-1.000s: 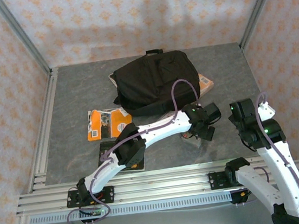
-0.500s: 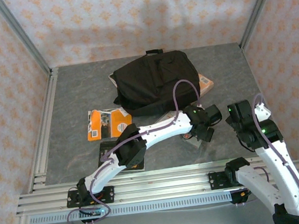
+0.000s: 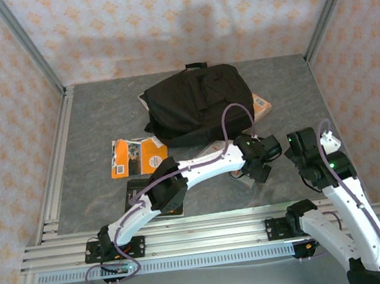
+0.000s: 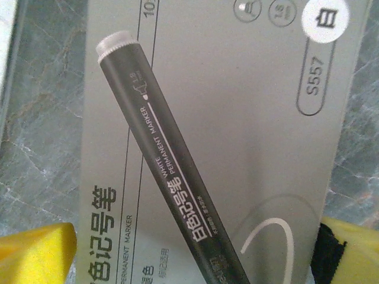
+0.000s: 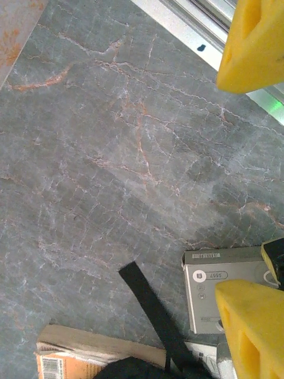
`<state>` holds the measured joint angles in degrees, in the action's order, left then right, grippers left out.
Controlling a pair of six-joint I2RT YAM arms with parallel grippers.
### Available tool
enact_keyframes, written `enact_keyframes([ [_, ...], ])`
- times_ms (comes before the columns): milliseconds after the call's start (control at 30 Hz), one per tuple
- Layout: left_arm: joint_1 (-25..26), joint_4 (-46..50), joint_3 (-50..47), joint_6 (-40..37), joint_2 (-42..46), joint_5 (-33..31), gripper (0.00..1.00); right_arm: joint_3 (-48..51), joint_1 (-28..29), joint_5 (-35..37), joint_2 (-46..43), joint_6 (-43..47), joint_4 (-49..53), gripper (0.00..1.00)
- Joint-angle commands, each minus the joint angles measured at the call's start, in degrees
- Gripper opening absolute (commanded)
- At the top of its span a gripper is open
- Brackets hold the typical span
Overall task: Pack the student bag
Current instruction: Pick up the pencil case from the bottom-right of the table.
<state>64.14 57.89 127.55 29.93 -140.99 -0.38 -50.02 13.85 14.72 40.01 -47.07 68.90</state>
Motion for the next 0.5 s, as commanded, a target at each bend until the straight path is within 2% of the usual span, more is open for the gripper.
enact_keyframes([
  [0, 0.4, 0.4, 0.1, -0.4, -1.6, 0.9, 1.0, 1.0, 0.5, -0.7, -0.1, 0.8, -0.8, 0.82],
  [267, 0.4, 0.7, -0.5, -1.2, -2.0, 1.2, 0.99, 0.8, 0.5, -1.8, -0.1, 0.9, -1.8, 0.81],
  [333, 0.4, 0.7, -0.4, -1.3, -1.9, 0.9, 0.92, 0.2, 0.5, -1.8, -0.2, 1.0, -1.6, 0.81],
  [433, 0.2, 0.8, 0.1, -1.7, -1.2, 1.0, 0.76, -1.5, 0.6, -1.0, -0.3, 1.8, -1.2, 0.8],
  [467, 0.2, 1.0, 0.2, -1.9, -0.7, 0.7, 0.74, -2.0, 0.6, -0.7, -0.2, 2.1, -1.1, 0.8],
])
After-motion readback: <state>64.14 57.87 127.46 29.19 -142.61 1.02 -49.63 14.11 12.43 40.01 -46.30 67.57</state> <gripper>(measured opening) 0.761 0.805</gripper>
